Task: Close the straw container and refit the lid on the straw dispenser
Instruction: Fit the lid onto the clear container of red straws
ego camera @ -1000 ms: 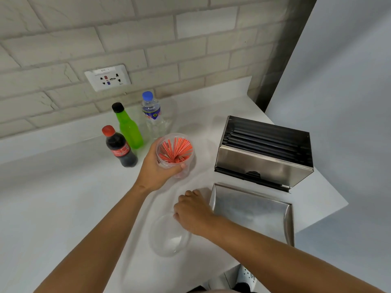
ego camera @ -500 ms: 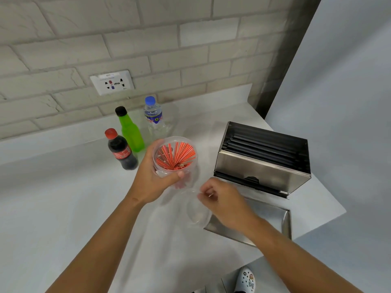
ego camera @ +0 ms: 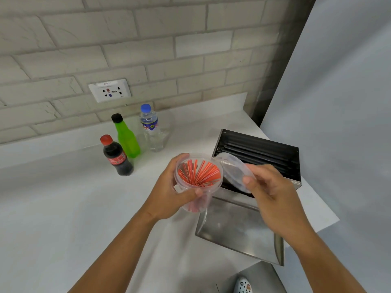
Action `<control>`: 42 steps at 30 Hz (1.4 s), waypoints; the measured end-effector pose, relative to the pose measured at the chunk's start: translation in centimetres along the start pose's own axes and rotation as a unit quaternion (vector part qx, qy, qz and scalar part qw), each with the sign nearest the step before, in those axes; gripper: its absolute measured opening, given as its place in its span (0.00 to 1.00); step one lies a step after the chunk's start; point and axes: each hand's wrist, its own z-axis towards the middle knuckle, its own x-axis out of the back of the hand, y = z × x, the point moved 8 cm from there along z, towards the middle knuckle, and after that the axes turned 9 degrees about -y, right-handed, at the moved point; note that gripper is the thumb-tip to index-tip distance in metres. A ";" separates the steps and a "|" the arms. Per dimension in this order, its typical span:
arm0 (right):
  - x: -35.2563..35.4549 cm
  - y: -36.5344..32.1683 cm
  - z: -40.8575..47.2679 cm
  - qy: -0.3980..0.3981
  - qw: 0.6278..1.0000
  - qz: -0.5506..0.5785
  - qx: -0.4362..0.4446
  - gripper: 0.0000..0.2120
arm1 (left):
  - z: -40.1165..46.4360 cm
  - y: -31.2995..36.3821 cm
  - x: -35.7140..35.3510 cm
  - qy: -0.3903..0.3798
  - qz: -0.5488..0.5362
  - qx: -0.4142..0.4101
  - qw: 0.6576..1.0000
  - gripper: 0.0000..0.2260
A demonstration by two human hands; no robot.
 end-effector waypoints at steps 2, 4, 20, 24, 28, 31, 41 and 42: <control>-0.4 -0.6 -0.3 0.006 0.999 0.009 0.035 0.13 | -0.1 0.0 -0.9 -0.006 -0.007 0.002 1.000 0.36; -1.4 -0.8 -0.6 -0.003 0.998 0.019 0.061 0.15 | -0.4 -0.2 -1.5 -0.010 -0.018 0.002 1.000 0.37; -2.7 1.0 -1.9 -0.083 0.992 -0.006 0.095 0.25 | -0.3 2.6 -6.6 -0.055 -0.090 -0.003 0.994 0.36; -2.8 0.8 -2.0 -0.085 0.991 0.014 0.105 0.24 | -0.2 3.3 -7.4 -0.074 -0.096 -0.012 0.993 0.36; -2.2 1.1 -2.1 -0.074 0.991 0.038 0.102 0.23 | 0.0 3.5 -7.9 -0.089 -0.079 -0.011 0.993 0.34; -1.5 1.5 -1.9 -0.064 0.991 0.071 0.091 0.23 | 0.3 2.7 -8.1 -0.105 -0.071 0.020 0.992 0.38; -0.9 2.2 -1.5 -0.083 0.988 0.114 0.068 0.20 | 0.8 3.5 -8.1 -0.045 -0.105 -0.001 0.993 0.33; -0.9 2.2 -1.4 -0.085 0.987 0.117 0.068 0.20 | 0.9 3.7 -8.1 -0.044 -0.108 -0.001 0.993 0.32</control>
